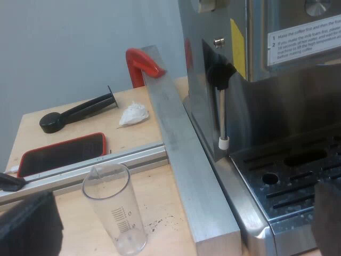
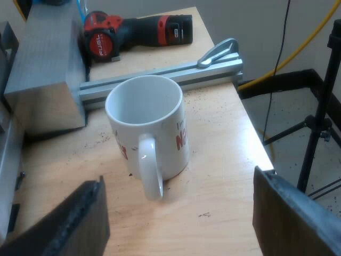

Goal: Put the handle in the coffee machine

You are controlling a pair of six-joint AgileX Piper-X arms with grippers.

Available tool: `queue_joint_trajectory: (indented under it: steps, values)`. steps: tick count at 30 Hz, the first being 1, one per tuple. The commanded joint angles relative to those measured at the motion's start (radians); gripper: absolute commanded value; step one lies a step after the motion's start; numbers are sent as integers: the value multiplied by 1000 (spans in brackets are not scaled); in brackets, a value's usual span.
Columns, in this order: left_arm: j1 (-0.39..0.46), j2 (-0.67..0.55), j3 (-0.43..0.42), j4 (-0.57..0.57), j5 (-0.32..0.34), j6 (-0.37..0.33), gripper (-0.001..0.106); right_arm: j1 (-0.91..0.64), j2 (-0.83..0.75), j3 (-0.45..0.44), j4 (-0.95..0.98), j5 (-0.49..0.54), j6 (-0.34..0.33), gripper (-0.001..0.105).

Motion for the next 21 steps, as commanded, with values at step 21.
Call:
queue_joint_trajectory:
  steps: [21]
  values:
    - [-9, -2, -137, 246, 144, -85, 60, 150, 134, -215, 400, -9, -100, 61]
